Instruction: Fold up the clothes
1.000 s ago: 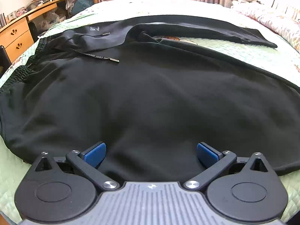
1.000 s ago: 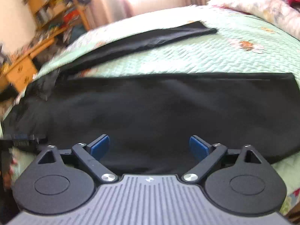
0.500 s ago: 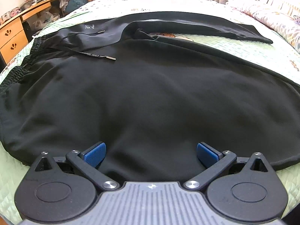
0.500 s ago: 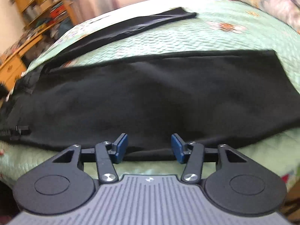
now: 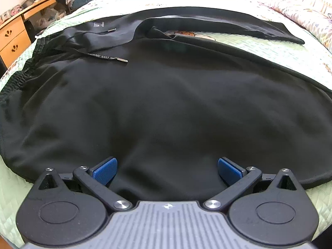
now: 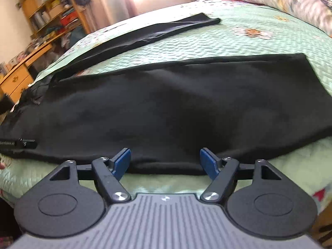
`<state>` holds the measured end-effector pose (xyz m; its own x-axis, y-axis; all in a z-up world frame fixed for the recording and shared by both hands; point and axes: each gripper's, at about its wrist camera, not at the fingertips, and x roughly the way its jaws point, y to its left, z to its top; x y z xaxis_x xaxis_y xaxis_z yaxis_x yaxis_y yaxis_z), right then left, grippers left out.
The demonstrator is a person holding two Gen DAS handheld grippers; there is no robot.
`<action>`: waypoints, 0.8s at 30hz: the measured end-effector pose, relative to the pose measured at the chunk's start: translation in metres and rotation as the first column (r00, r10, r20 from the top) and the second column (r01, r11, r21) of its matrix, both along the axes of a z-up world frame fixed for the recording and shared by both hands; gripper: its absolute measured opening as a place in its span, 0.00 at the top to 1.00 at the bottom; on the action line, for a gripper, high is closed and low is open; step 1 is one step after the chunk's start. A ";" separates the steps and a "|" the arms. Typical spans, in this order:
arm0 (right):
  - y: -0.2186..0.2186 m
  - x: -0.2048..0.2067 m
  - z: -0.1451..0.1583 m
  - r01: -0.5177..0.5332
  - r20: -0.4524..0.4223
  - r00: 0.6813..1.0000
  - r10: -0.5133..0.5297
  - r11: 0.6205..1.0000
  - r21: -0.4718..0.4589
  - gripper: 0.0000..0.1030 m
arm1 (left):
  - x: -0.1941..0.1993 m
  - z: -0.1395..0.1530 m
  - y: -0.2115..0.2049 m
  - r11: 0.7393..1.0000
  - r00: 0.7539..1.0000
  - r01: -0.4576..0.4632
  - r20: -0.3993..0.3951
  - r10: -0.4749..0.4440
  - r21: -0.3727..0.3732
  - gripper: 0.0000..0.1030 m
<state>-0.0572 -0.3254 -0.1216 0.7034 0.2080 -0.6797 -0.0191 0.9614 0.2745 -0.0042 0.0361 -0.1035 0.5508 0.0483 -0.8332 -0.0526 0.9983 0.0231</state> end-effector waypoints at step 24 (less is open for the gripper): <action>-0.055 0.027 0.006 0.124 0.118 0.985 -0.128 0.991 0.043 0.21 | 0.012 -0.003 -0.127 0.966 0.972 0.233 0.005 -0.235 0.112 0.00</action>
<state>-0.0307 -0.3804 -0.1157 0.8019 0.1349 -0.5821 0.0668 0.9479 0.3116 0.0073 -0.0909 -0.1065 0.5727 0.0069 -0.8197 0.1807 0.9743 0.1345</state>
